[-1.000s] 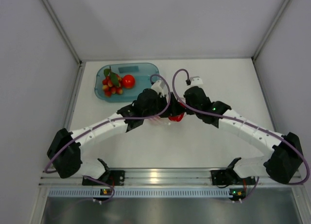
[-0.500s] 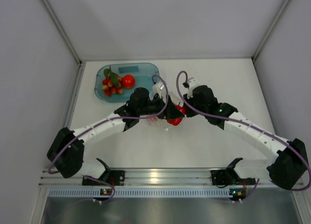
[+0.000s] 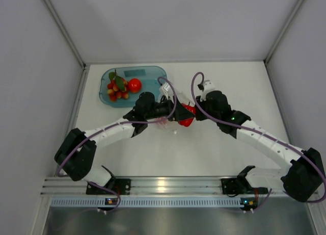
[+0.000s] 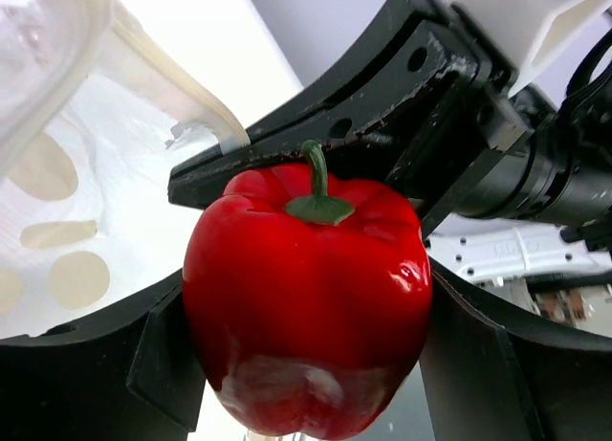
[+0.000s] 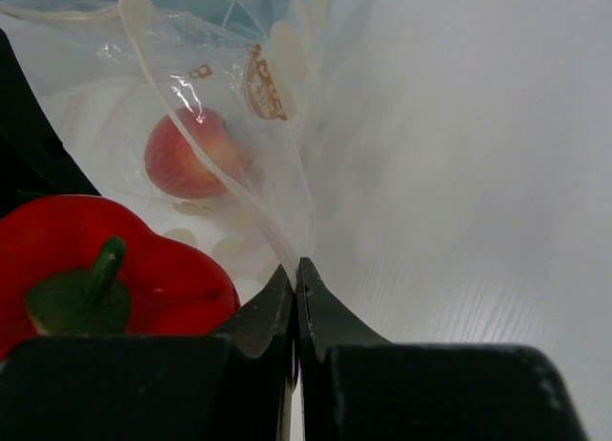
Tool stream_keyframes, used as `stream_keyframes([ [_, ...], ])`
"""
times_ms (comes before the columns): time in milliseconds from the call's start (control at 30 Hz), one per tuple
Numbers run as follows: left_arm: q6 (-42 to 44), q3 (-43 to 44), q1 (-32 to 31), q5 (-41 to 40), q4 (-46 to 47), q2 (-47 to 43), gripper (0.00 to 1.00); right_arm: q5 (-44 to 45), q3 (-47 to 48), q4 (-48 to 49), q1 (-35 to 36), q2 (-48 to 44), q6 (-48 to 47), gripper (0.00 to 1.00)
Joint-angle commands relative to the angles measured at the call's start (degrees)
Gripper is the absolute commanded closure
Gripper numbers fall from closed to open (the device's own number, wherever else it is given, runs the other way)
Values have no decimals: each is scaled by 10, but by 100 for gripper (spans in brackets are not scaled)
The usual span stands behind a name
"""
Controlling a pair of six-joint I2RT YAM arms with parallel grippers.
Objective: Open the zip-top bag and remove the fake food
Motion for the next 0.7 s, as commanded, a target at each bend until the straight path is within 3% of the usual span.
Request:
stream_keyframes([
  [0,-32,20,-25,10,231,-34,100,-16,-24,71,20,24,48,100],
  [200,-3,-8,-25,-66,262,-62,100,-101,-66,160,24,0,65,100],
  [567,-88,12,-24,-46,324,-35,100,-24,-57,150,7,34,79,100],
  [667,-96,11,-24,-46,324,-47,100,19,-38,109,-5,56,97,100],
])
